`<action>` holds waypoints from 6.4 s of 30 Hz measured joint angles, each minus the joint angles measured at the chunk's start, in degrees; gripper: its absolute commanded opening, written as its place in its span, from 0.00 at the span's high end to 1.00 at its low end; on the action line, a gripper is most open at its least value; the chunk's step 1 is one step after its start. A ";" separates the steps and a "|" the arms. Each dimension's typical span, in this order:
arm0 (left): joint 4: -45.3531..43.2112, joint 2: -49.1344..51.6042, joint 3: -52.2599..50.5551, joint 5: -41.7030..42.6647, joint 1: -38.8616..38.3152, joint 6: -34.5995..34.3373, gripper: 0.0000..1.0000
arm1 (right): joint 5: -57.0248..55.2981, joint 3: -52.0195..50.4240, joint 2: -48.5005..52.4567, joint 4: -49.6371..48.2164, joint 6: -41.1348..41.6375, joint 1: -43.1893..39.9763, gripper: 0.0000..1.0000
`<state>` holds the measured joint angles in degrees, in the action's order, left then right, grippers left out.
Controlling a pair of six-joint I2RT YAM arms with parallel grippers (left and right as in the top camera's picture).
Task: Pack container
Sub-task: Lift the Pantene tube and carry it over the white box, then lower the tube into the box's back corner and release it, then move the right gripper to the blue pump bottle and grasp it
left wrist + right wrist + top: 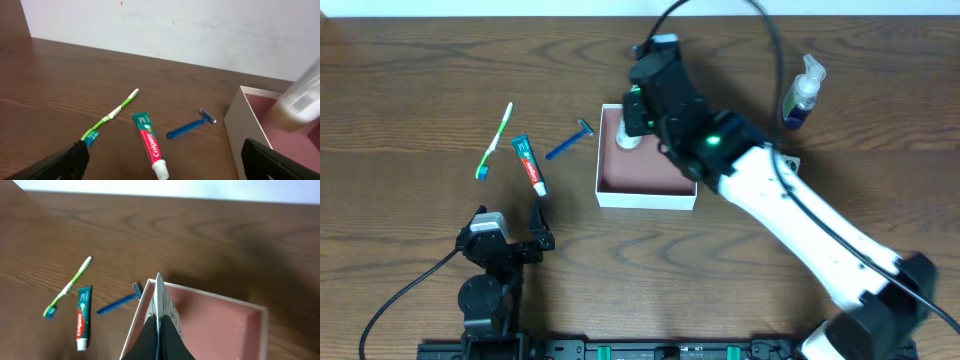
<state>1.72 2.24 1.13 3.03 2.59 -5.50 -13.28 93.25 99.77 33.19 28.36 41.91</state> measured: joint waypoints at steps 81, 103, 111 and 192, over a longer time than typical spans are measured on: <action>0.00 0.00 0.00 0.00 0.00 0.00 0.02 | -7.63 0.55 15.08 -13.46 3.82 3.76 0.49; -0.02 0.00 0.00 0.00 0.00 0.00 0.02 | -10.75 0.55 15.08 -10.23 11.13 3.96 0.81; 0.00 0.00 0.00 0.00 0.00 0.00 0.02 | -11.21 0.55 15.08 -10.03 14.69 3.96 0.81; 0.00 0.00 0.00 -0.02 0.00 0.00 0.02 | 12.81 21.33 11.30 32.39 -27.78 -46.73 0.01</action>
<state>1.72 2.24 1.13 3.01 2.59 -5.50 -0.47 114.59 111.07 65.58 0.58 -4.82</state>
